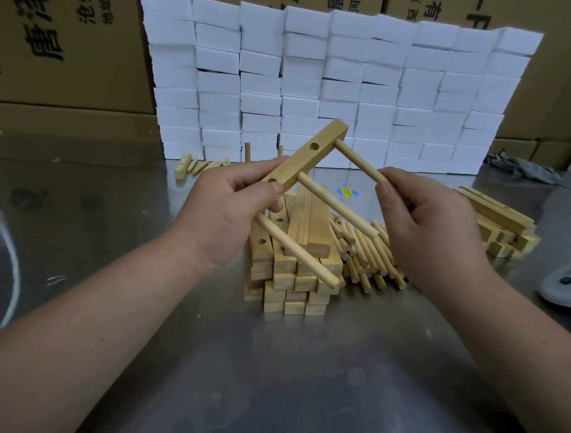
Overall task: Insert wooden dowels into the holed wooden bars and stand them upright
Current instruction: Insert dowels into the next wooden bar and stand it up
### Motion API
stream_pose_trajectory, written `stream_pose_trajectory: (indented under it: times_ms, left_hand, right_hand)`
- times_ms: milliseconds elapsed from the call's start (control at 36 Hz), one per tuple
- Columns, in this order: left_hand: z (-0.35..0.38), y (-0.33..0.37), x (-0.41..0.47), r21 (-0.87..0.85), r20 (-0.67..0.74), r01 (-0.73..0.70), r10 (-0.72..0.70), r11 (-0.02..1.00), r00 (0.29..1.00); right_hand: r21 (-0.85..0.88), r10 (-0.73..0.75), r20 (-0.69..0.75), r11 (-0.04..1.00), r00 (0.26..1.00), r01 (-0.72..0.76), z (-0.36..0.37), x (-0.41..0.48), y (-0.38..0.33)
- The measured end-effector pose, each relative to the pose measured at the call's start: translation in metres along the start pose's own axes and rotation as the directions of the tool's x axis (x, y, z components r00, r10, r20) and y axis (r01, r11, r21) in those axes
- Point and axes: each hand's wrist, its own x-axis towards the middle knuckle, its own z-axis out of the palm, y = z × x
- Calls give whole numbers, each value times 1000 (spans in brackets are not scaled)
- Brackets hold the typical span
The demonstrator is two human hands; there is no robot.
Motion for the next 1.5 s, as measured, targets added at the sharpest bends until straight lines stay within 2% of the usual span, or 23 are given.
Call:
stream_pose_trajectory:
  times_ms: [472,639,806,917,1111,1194,1417,1500]
  left_hand:
    - [-4,0,2,53,28,-39,38,998,999]
    - [-7,2,2,87,54,-60,55,994,997]
    - [-8,3,2,100,83,-68,60,993,995]
    - [-10,2,3,139,100,-82,68,987,993]
    - [-13,1,4,170,119,-102,83,980,989]
    - [-14,1,3,172,125,-109,88,979,988]
    - [-14,1,3,164,125,-121,101,979,987]
    - [-14,1,3,166,124,-126,106,978,987]
  right_hand:
    - [-21,-67,-46,998,997,66,-4,0,3]
    - [57,-34,-18,998,999,35,-2,-1,4]
    - [195,60,-7,979,998,-58,0,-2,3]
    - [381,156,45,910,987,-162,0,-1,-1]
    - [481,323,147,803,935,-353,0,1,0]
    - [564,372,196,714,907,-415,1,2,0]
    - [697,421,360,473,833,-539,-1,7,-3]
    - [723,400,404,411,823,-555,-2,8,-3]
